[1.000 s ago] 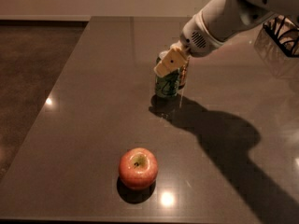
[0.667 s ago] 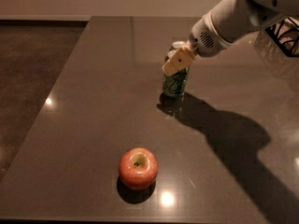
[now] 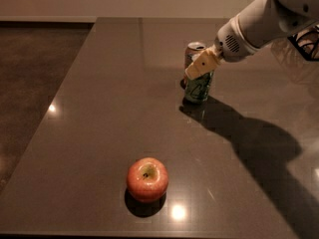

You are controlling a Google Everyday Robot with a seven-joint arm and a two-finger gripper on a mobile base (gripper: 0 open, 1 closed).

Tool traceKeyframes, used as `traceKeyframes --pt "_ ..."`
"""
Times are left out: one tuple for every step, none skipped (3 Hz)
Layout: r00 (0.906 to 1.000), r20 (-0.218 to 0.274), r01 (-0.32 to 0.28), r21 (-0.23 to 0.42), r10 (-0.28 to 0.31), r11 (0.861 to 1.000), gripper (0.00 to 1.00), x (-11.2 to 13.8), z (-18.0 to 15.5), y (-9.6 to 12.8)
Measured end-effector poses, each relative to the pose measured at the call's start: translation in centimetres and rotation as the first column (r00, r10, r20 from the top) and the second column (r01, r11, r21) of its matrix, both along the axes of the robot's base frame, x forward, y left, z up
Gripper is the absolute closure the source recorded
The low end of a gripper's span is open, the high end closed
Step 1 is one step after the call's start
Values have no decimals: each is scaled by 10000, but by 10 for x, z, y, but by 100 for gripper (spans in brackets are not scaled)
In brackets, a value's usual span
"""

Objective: Move green can near orange can

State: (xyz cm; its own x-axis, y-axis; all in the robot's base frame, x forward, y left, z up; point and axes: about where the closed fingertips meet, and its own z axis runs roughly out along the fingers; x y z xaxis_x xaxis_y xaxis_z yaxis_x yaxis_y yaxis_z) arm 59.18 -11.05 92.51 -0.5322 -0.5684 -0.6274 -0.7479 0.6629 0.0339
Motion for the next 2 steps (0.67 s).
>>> traceKeyframes --pt "9994 125 340 -152 -338 9993 100 3 -1 -13" --pt "9984 330 486 -483 -470 9976 78 4 0 -26"
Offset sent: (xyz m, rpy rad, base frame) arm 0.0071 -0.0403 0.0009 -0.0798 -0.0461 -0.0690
